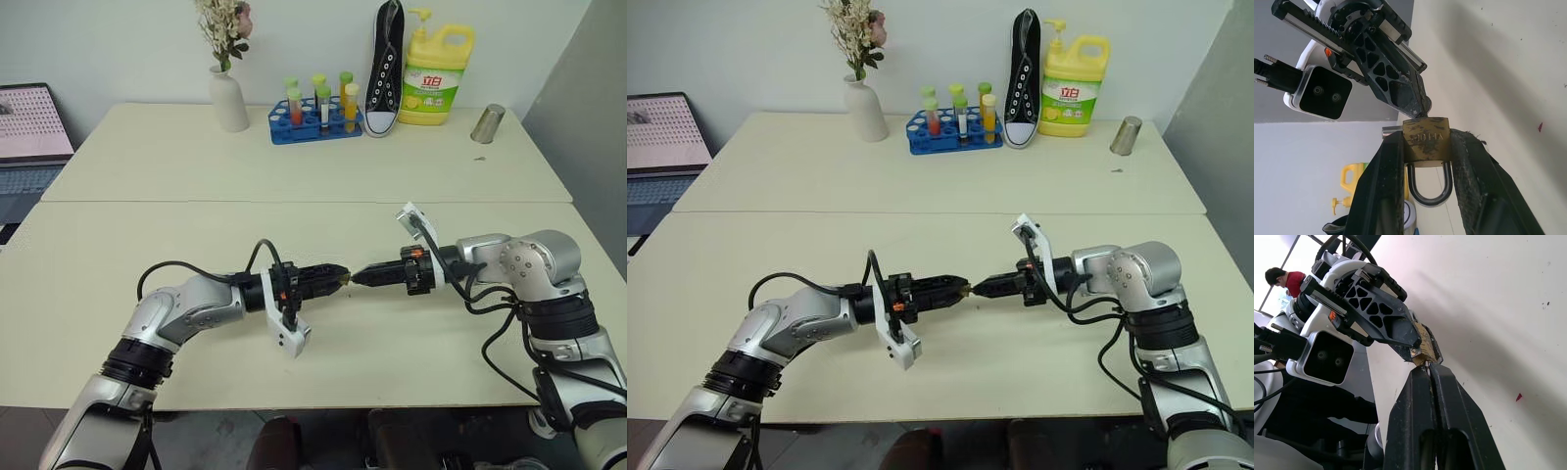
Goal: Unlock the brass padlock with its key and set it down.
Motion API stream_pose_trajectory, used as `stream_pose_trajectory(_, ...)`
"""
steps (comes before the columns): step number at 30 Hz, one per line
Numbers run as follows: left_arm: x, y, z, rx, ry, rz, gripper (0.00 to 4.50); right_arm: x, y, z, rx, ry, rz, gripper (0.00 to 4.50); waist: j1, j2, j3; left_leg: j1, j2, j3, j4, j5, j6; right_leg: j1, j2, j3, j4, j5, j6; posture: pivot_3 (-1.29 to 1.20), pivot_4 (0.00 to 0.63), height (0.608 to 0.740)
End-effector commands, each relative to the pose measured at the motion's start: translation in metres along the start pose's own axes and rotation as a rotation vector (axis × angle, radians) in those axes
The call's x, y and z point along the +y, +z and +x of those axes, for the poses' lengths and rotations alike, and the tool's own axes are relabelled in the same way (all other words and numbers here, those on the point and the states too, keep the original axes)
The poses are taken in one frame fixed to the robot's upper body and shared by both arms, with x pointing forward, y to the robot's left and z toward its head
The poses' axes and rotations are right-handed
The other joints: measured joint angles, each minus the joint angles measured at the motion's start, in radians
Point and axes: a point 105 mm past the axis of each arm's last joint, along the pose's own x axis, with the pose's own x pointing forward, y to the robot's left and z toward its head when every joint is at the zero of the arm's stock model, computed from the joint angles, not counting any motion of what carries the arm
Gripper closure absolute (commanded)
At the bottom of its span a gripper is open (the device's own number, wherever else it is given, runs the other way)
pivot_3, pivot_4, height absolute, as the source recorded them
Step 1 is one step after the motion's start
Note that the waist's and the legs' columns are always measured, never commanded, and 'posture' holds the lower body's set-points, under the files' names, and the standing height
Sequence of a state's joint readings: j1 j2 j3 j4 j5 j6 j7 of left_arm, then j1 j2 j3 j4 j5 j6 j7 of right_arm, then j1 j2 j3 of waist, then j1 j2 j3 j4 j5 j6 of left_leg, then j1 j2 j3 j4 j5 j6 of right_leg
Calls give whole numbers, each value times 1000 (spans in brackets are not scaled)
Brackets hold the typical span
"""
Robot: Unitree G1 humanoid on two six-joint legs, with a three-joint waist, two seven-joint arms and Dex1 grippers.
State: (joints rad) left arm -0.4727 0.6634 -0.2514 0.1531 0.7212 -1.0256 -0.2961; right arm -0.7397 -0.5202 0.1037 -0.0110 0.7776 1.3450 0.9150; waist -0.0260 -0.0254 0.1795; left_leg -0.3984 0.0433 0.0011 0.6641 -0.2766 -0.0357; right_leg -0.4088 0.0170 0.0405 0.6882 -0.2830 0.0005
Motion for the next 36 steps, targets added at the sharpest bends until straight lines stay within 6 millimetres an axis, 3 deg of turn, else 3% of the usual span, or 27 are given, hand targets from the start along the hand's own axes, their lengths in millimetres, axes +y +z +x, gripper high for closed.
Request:
stream_pose_trajectory(1,12,9,3,-36,41,43,3542,7,13,-3,-31,11,-19,4500,0,0,0,0,0,0,0,0,0,0,0,0,0,0,0,0,150,740)
stream_pose_trajectory(21,10,10,3,-37,45,41,3542,6,14,-1,-17,17,76,4500,-1,0,0,0,0,0,0,0,0,0,0,0,2,0,0,0,150,740)
stream_pose_trajectory(31,11,5,2,-4,66,12,3542,14,10,2,-17,39,-70,4500,-1,0,0,0,0,0,0,0,0,-1,0,0,2,0,0,0,150,740)
stream_pose_trajectory(34,12,3,1,8,71,3,3542,15,8,0,-20,30,-145,3864,-1,0,0,0,0,0,0,0,0,-1,0,0,2,0,0,0,150,740)
stream_pose_trajectory(36,13,1,1,21,84,-9,3542,17,9,-5,-24,16,-315,3130,-1,0,0,0,0,0,0,0,0,-1,0,0,2,0,0,0,150,740)
